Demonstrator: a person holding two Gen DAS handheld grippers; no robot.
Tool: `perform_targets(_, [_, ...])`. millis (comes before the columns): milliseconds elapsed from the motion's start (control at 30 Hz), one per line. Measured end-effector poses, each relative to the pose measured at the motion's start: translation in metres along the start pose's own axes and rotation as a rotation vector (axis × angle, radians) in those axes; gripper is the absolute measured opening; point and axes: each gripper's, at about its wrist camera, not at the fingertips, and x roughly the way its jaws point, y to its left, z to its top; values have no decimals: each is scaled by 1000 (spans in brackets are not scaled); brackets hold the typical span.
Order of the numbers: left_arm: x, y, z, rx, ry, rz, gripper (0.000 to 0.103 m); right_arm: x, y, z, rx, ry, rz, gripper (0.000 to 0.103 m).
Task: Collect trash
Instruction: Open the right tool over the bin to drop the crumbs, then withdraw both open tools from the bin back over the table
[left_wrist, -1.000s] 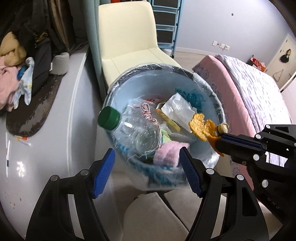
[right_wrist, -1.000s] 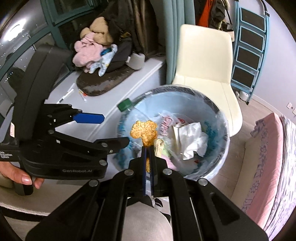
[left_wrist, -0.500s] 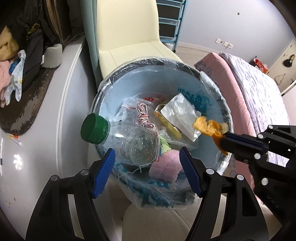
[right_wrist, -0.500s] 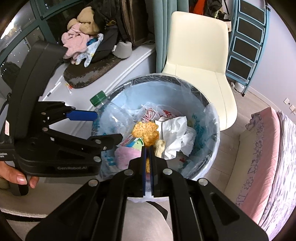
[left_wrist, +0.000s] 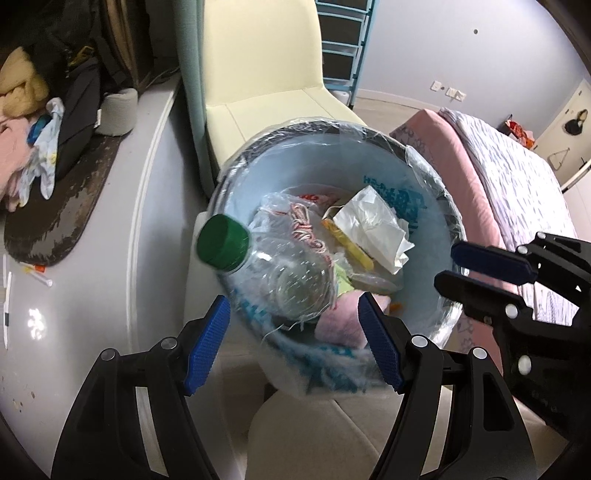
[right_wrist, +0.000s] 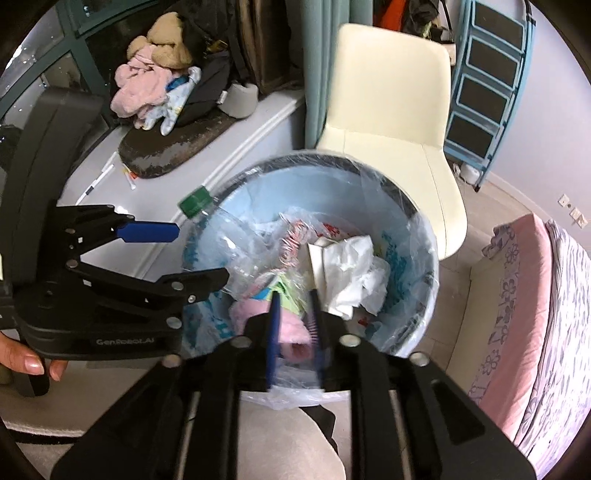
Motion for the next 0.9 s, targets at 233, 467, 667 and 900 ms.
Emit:
perform_targets(233, [-26,23,-25,-15,-22,40,69,-7,49,1,-108,-22,28,32])
perform_targets(467, [-52,60,-62,-104,-37,63,69,-11,97,-3,-176,-28,59,35])
perform_targets(667, [-70,95,-107,-196,-21,83,69,-8,149,-11,-250,-4,109,35])
perform_targets(900, [-92,138,-168,-304,3,141,72,-1,215,-25,-350,26,182,36])
